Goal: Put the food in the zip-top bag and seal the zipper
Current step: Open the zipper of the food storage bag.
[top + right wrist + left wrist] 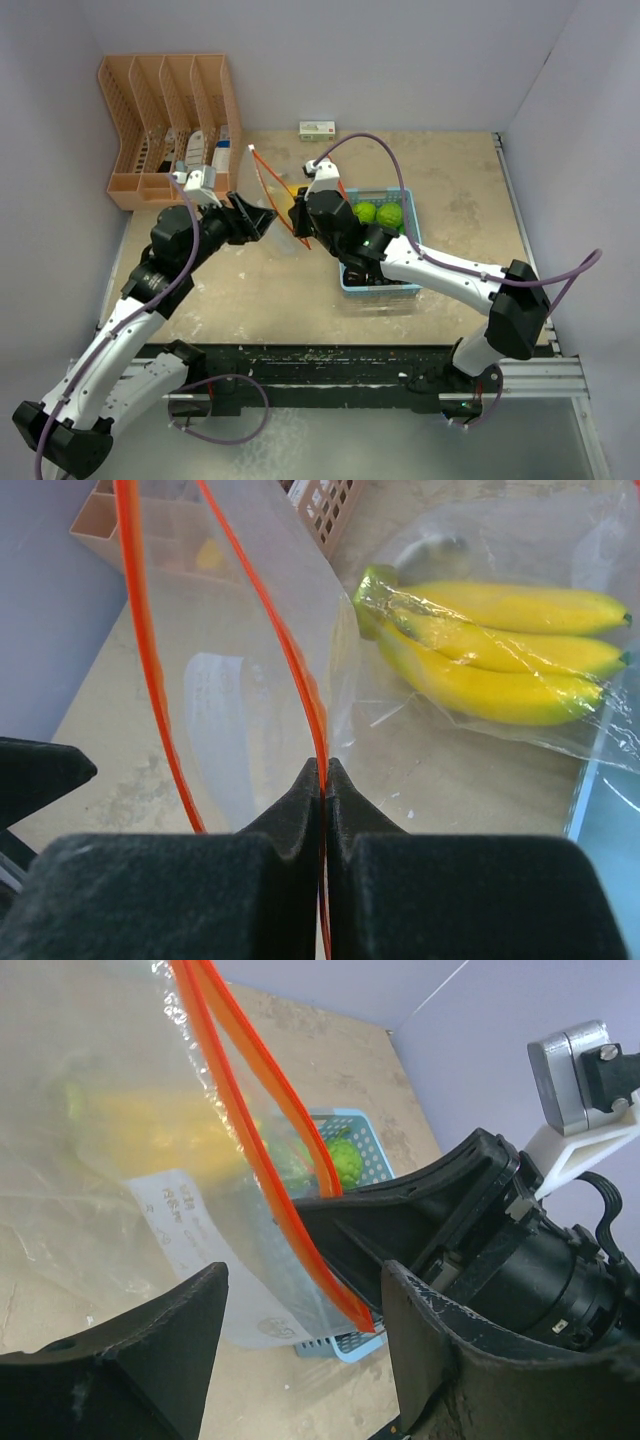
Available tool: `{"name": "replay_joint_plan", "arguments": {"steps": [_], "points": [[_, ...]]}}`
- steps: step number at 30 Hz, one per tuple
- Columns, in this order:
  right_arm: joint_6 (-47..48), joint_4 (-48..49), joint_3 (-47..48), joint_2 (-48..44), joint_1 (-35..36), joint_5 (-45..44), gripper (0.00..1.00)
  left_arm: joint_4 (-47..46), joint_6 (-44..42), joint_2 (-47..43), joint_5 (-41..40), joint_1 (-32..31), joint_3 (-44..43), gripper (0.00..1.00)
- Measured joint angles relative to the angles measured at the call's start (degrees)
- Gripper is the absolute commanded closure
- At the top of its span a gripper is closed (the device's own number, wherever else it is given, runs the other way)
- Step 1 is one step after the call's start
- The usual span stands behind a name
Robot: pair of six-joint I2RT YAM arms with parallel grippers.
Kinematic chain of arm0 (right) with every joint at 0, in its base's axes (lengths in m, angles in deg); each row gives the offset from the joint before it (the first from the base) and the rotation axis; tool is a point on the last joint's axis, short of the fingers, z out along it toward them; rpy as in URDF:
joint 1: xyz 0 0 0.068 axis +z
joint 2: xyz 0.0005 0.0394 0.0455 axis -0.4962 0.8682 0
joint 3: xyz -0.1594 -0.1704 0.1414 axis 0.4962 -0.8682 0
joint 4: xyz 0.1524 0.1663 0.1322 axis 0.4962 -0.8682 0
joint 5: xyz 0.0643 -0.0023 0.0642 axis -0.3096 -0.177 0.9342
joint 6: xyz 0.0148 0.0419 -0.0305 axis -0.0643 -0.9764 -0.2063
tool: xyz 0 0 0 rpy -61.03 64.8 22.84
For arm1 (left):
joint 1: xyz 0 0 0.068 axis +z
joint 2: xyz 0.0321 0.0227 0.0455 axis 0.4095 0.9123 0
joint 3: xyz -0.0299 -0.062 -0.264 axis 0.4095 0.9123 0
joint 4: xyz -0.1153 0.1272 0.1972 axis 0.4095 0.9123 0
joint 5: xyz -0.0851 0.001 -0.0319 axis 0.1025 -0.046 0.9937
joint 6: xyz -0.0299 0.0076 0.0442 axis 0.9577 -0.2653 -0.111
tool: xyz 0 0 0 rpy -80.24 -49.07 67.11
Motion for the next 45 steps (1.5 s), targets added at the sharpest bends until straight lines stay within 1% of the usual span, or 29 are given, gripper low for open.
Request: {"name": "replay_joint_plan", "arguments": {"steps": [5,8,18,22,23,24,27,28,30,31,36,39,42,45], "points": [[0.8,0.3,-0.1,0.0,0.0,0.2,1.00,-2.6,1.3,0.9,-0.1,0.0,0.9,0.36],[1.0,0.5,-0.1,0.0,0.4,0.2,1.00,-4.1,1.3,1.9,-0.5,0.0,0.9,0.39],[2.9,0.6,-0.1,-0.2,2.9,-0.2,1.00,-5.5,1.2,6.5,-2.3,0.0,0.9,0.42],[3.8,0.2,-0.1,-0.3,4.3,-1.1,1.00,-6.0,1.1,7.5,-2.9,0.0,0.9,0.47],[3.9,0.1,-0.1,-0.3,4.6,-1.5,1.00,-6.2,1.1,7.6,-3.1,0.0,0.9,0.51],[4.0,-0.1,-0.1,-0.3,4.7,-1.7,1.00,-6.3,1.0,7.8,-3.3,0.0,0.9,0.57],[4.2,-0.4,-0.1,-0.3,5.2,-2.1,1.00,-6.5,0.6,8.1,-3.8,0.0,0.9,0.84],[4.2,-0.5,-0.1,-0.3,5.2,-2.2,1.00,-6.5,0.6,8.2,-3.9,0.0,0.9,0.90],[4.2,-0.9,-0.1,-0.5,5.2,-3.1,1.00,-6.5,-0.1,8.2,-4.2,0.0,0.9,0.98],[4.2,-1.1,-0.1,-0.7,5.2,-3.3,1.00,-6.4,-0.4,8.2,-4.4,0.0,0.9,1.00],[3.8,-2.1,-0.2,-2.8,5.2,-5.0,1.00,-6.2,-1.5,7.8,-5.7,0.0,1.3,1.00],[2.5,-3.9,-0.2,-4.5,5.1,-7.5,1.00,-3.7,-3.4,6.9,-7.2,0.0,1.3,1.00],[0.3,-7.8,-0.2,-6.0,4.7,-12.4,1.00,1.5,-5.5,4.9,-9.8,0.0,0.8,1.00],[-2.2,-11.6,-1.6,-7.8,2.8,-16.3,1.00,9.0,-7.8,2.3,-13.2,-0.2,-1.9,1.00]]}}
